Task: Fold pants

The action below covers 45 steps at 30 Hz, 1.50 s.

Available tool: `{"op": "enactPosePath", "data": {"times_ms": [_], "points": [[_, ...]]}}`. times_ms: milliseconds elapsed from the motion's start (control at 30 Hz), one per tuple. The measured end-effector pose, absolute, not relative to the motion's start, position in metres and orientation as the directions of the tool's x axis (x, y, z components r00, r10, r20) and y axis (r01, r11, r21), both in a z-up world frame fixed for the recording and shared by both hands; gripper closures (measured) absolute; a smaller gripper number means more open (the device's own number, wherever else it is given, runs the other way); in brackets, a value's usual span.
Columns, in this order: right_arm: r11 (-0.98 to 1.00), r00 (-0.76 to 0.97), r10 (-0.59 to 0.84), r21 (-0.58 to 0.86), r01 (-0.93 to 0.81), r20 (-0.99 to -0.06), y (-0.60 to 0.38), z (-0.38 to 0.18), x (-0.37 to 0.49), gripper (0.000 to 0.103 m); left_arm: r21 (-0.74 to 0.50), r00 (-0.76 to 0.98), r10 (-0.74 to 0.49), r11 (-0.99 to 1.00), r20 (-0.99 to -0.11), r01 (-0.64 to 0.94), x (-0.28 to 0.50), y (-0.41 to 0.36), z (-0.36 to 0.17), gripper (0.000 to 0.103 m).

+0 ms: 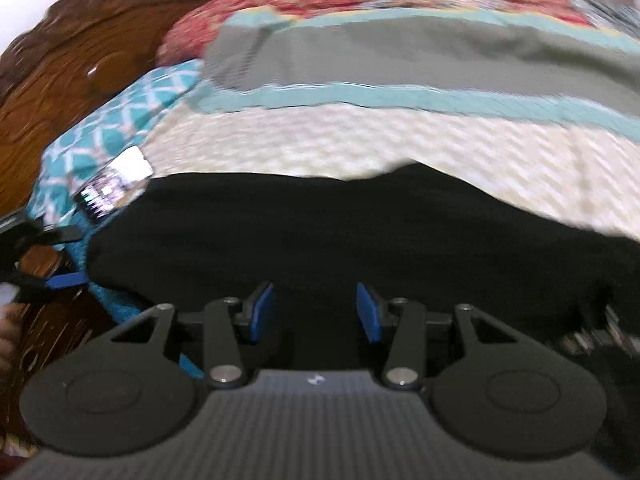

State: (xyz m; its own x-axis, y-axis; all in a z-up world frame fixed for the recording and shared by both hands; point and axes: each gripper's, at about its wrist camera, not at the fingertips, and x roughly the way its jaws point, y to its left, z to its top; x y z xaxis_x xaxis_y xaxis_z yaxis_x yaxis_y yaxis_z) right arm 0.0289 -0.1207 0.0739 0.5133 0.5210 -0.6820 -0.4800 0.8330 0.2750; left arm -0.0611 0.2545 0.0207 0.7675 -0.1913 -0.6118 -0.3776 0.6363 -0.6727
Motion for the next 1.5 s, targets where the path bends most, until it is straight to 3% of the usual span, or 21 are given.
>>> {"op": "enactPosePath", "data": {"times_ms": [133, 300, 400, 433, 500, 600, 733, 900, 1033, 1267, 1367, 1433, 1500], "points": [[0.776, 0.444, 0.583, 0.303, -0.553, -0.68, -0.072, 0.081, 0.046, 0.057, -0.725, 0.777, -0.226, 0.574, -0.587, -0.381, -0.038, 0.266, 0.007, 0.006], [0.71, 0.305, 0.654, 0.424, -0.562, -0.692, -0.014, 0.071, 0.072, 0.069, -0.755, 0.779, -0.251, 0.53, -0.574, -0.386, -0.013, 0.278, -0.008, 0.008], [0.695, 0.206, 0.67, 0.506, -0.51, -0.713, 0.017, 0.05, 0.087, 0.07, -0.74, 0.783, -0.231, 0.554, -0.578, -0.382, -0.004, 0.277, -0.007, 0.024], [0.699, 0.172, 0.663, 0.52, -0.491, -0.729, 0.026, 0.04, 0.092, 0.07, -0.734, 0.783, -0.223, 0.561, -0.58, -0.383, -0.002, 0.276, -0.007, 0.039], [0.733, 0.142, 0.623, 0.511, -0.449, -0.77, 0.04, 0.018, 0.098, 0.071, -0.721, 0.781, -0.222, 0.584, -0.584, -0.373, 0.002, 0.273, -0.007, 0.058], [0.735, 0.12, 0.647, 0.575, -0.359, -0.753, 0.035, 0.011, 0.111, 0.073, -0.714, 0.795, -0.212, 0.608, -0.568, -0.347, 0.0, 0.267, -0.002, 0.064], [0.704, 0.101, 0.694, 0.644, -0.299, -0.713, 0.021, 0.009, 0.111, 0.073, -0.696, 0.831, -0.237, 0.682, -0.503, -0.227, -0.007, 0.242, 0.022, 0.064], [0.642, 0.15, 0.767, 0.745, -0.183, -0.624, -0.015, 0.009, 0.103, 0.07, -0.532, 0.849, -0.212, 0.841, -0.485, -0.094, -0.008, 0.187, 0.052, 0.064], [0.645, 0.258, 0.758, 0.747, -0.161, -0.599, -0.063, 0.025, 0.093, 0.069, -0.428, 0.84, -0.24, 0.904, -0.487, 0.01, -0.002, 0.142, 0.062, 0.064], [0.632, 0.426, 0.712, 0.774, -0.042, -0.558, -0.144, 0.032, 0.074, 0.069, -0.268, 0.762, -0.305, 0.947, -0.572, 0.178, 0.017, 0.055, 0.048, 0.066], [0.62, 0.447, 0.7, 0.785, 0.01, -0.558, -0.161, 0.026, 0.068, 0.069, -0.192, 0.704, -0.329, 0.944, -0.63, 0.269, 0.016, 0.023, 0.035, 0.061], [0.599, 0.449, 0.706, 0.8, 0.035, -0.548, -0.164, 0.02, 0.065, 0.062, -0.161, 0.696, -0.342, 0.936, -0.631, 0.314, 0.007, 0.016, 0.035, 0.045], [0.579, 0.448, 0.718, 0.815, 0.042, -0.533, -0.168, 0.021, 0.063, 0.038, -0.15, 0.699, -0.364, 0.925, -0.615, 0.349, -0.003, 0.02, 0.04, 0.04]]}}
